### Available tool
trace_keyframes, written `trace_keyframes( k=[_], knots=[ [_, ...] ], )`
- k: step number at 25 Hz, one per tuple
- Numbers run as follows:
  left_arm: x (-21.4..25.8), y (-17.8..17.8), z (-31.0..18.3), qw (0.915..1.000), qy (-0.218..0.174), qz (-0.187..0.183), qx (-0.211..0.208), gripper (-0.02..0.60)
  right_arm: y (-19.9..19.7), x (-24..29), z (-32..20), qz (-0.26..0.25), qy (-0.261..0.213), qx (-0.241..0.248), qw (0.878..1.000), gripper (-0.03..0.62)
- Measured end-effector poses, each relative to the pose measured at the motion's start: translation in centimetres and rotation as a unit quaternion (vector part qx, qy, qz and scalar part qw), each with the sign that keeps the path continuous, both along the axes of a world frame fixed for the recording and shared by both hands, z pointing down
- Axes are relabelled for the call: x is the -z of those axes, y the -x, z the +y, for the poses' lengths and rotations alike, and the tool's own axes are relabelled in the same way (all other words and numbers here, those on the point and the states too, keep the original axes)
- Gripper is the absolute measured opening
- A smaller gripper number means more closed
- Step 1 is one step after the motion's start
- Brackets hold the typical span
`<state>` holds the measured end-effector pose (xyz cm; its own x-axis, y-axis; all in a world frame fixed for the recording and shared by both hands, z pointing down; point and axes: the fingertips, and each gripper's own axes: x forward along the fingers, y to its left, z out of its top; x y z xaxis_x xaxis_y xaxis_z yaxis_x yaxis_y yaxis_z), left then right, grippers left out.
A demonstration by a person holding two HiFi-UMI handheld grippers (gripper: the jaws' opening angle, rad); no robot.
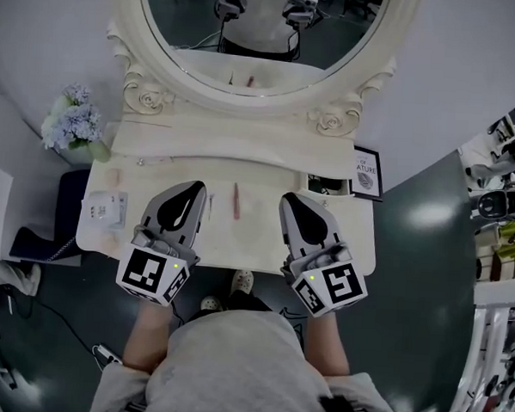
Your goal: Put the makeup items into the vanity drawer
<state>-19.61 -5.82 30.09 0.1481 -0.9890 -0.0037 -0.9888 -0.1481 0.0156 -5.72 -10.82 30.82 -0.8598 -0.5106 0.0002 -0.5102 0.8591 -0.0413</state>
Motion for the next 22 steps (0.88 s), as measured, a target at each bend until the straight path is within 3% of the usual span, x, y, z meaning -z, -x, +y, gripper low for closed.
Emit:
trace_keyframes(
  k=[22],
  knots=[
    [2.8,0.6,8.5,0.9994,-0.033,-0.001,0.012,0.015,-0.1,2.2,7.6,-0.021,-0.017,-0.013,1.000,0.028]
  ],
)
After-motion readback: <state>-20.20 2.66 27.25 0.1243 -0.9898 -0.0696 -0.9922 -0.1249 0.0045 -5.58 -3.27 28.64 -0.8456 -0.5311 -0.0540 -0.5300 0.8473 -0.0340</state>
